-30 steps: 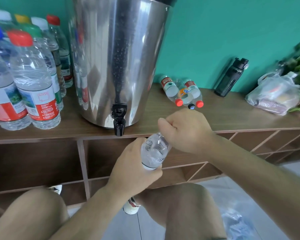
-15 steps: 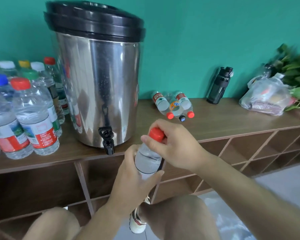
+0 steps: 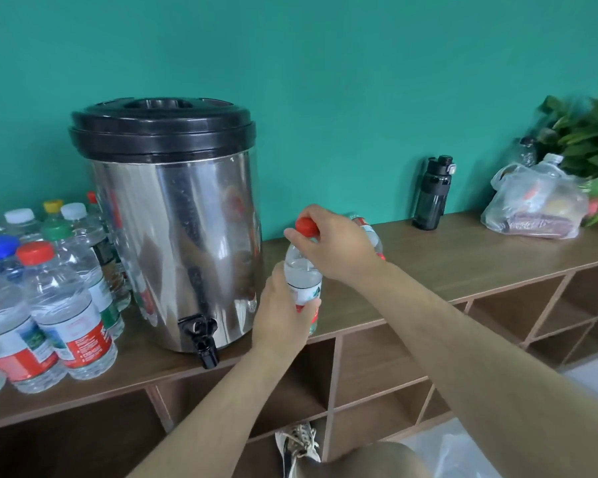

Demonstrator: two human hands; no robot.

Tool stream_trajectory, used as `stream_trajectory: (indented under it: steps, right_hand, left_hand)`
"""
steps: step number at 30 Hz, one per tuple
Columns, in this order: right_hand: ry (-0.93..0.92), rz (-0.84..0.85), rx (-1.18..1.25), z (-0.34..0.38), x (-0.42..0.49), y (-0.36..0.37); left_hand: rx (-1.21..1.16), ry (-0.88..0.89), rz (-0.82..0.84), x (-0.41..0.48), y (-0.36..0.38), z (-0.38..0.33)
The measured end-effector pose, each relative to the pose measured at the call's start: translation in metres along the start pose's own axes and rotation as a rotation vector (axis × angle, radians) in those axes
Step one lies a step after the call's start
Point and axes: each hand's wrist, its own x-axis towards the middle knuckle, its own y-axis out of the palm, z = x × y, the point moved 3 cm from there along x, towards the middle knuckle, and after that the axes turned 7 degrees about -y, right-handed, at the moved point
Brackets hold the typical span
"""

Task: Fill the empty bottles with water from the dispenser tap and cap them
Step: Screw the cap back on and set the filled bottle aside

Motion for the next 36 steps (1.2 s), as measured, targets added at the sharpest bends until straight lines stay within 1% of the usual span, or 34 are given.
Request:
stream_trajectory:
  steps: [3, 5, 7, 9, 13, 15, 18, 21, 25, 27, 28, 29, 32, 33, 36]
  right_hand:
    - [0.103, 0.024, 0.169, -0.015, 0.014, 0.014]
    - [0.197, 0.107, 0.252, -0.025, 0.011, 0.031]
    - [0.242, 0.135, 0.393, -0.039, -0.002, 0.050]
    - [0.228, 0.117, 0.498, -0.050, -0.015, 0.062]
    - [0.208, 0.068, 0.538, -0.060, -0.005, 0.077]
    - [0.212, 0.051, 0.564, -0.062, 0.008, 0.085]
    - [0.213, 0.061, 0.561, -0.066, 0.032, 0.100]
    - [0.227, 0.062, 0.558, -0.075, 0.056, 0.117]
    - [0.243, 0.096, 0.586, -0.089, 0.075, 0.129]
    - [0.265, 0.120, 0.596, -0.092, 0.072, 0.124]
    - [0.290, 0.117, 0.563, -0.095, 0.064, 0.118]
    - [0.319, 0.088, 0.510, -0.097, 0.053, 0.112]
    - [0.356, -0.137, 0.324, -0.112, 0.001, 0.104]
    - [0.350, -0.179, 0.268, -0.116, -0.019, 0.105]
    - [0.341, -0.185, 0.136, -0.134, -0.056, 0.116]
  left_hand:
    - [-0.019, -0.046, -0.016, 0.019, 0.011, 0.003]
    - [-0.028, -0.051, -0.038, 0.026, 0.017, 0.005]
    - [-0.009, -0.056, -0.055, 0.025, 0.022, 0.008]
    - [-0.001, -0.068, -0.068, 0.018, 0.027, 0.012]
    - [0.011, -0.063, -0.130, 0.005, 0.036, 0.024]
    - [-0.009, -0.063, -0.098, 0.006, 0.041, 0.027]
    - [-0.023, -0.067, 0.045, 0.016, 0.048, 0.024]
    - [-0.029, -0.096, 0.131, 0.039, 0.055, 0.025]
    - [0.010, -0.124, 0.149, 0.064, 0.057, 0.030]
    - [0.022, -0.115, 0.150, 0.069, 0.057, 0.033]
    - [0.027, -0.098, 0.149, 0.070, 0.058, 0.034]
    - [0.038, -0.071, 0.142, 0.070, 0.058, 0.035]
    - [0.128, 0.056, 0.125, 0.068, 0.064, 0.038]
    - [0.162, 0.085, 0.130, 0.066, 0.067, 0.038]
    - [0.215, 0.160, 0.132, 0.065, 0.079, 0.034]
